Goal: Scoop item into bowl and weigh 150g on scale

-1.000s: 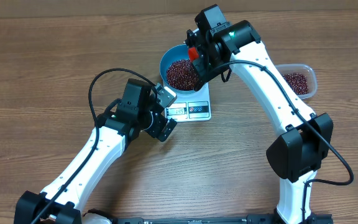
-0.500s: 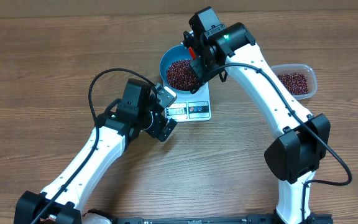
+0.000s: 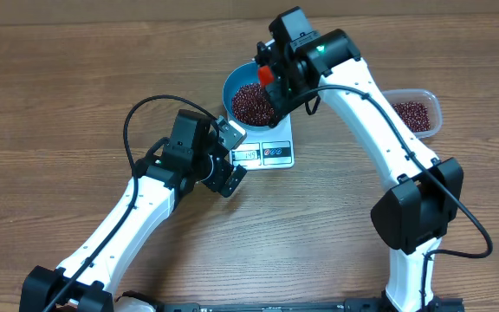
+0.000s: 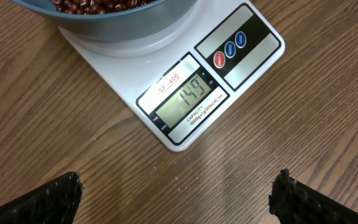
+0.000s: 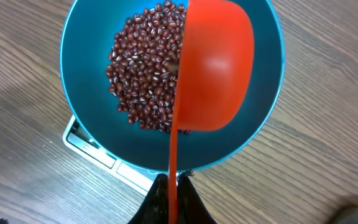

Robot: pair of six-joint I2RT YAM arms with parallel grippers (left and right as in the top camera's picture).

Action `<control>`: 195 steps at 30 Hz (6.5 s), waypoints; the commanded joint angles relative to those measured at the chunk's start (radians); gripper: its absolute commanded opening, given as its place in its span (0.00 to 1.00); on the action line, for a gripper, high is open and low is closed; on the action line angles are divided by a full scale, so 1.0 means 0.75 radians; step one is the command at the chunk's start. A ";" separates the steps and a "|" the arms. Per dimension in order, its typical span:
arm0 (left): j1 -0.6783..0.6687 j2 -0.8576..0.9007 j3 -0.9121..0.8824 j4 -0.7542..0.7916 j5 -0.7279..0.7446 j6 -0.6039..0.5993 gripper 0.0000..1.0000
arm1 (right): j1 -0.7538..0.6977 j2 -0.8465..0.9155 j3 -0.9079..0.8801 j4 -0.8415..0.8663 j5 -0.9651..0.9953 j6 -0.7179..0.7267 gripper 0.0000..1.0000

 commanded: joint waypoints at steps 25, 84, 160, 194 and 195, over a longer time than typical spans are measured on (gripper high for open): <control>-0.001 0.011 -0.007 0.005 0.015 -0.008 1.00 | -0.106 -0.064 0.037 -0.012 -0.237 -0.032 0.04; -0.001 0.011 -0.007 0.005 0.015 -0.008 1.00 | 0.009 0.214 0.037 0.049 -0.039 -0.035 0.04; -0.001 0.011 -0.007 0.005 0.015 -0.008 1.00 | -0.449 -0.371 0.037 -0.225 -0.947 -0.152 0.04; -0.001 0.011 -0.007 0.005 0.015 -0.008 0.99 | -0.709 -0.396 -0.537 -0.040 0.362 0.303 0.04; -0.001 0.011 -0.007 0.005 0.015 -0.008 1.00 | -0.648 -0.396 -0.543 -0.041 0.505 0.350 0.04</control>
